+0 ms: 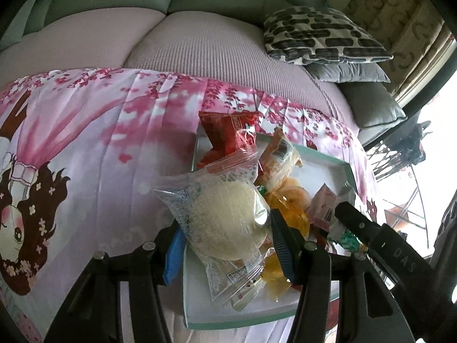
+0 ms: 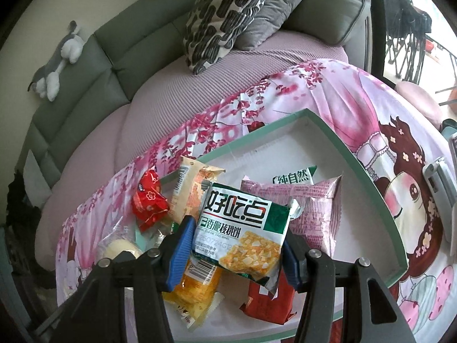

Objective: Organize snacks
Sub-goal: 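Carry both snacks over the tray and open both tools to drop them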

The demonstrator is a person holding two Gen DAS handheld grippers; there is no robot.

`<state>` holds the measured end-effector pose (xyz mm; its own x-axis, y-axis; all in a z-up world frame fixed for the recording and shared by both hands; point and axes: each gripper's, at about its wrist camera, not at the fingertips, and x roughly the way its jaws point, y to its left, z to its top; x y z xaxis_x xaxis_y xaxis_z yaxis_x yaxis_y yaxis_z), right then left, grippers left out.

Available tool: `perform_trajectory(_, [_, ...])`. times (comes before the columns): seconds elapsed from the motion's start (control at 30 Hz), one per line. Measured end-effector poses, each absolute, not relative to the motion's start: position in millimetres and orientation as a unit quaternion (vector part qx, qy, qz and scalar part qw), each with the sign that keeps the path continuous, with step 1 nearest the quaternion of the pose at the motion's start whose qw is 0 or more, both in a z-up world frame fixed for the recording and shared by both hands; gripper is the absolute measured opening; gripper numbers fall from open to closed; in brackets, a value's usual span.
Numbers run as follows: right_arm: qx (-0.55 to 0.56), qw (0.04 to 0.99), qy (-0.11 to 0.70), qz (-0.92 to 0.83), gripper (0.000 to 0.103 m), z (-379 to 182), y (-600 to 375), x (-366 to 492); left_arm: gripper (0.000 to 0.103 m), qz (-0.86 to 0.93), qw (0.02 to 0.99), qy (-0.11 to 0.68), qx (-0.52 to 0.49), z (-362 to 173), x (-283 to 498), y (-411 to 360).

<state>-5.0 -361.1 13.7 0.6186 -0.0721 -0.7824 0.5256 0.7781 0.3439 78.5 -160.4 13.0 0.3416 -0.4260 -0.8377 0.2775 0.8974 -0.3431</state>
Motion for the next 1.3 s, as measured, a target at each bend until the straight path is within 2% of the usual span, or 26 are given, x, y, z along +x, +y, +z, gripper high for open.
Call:
perform_trajectory(0.67, [0.274,0.851,0.404,-0.194,0.059,15.6,-364.5,-7.9,0.059,-0.215,0.807,0.550,-0.015,-1.0,60.6,-179.9])
perform_trajectory(0.7, [0.274,0.851,0.404,-0.194,0.059,16.0,-364.7,-8.1,0.060,-0.213,0.807,0.551,-0.014,-0.4,60.6,-179.6])
perform_trajectory(0.8, [0.274,0.851,0.401,-0.199,0.060,18.1,-365.8,-10.0,0.074,-0.213,0.807,0.550,-0.013,3.4,60.0,-178.5])
perform_trajectory(1.1, [0.273,0.852,0.398,-0.202,0.061,20.6,-367.0,-11.0,0.075,-0.217,0.818,0.533,-0.018,21.8,59.7,-171.0])
perform_trajectory(1.23, [0.271,0.853,0.397,-0.202,0.071,21.4,-366.4,-11.1,0.075,-0.210,0.822,0.529,-0.024,25.9,61.3,-164.5])
perform_trajectory(1.3, [0.269,0.855,0.397,-0.200,0.071,22.0,-365.7,-10.6,0.075,-0.210,0.826,0.523,-0.029,30.9,61.4,-161.1])
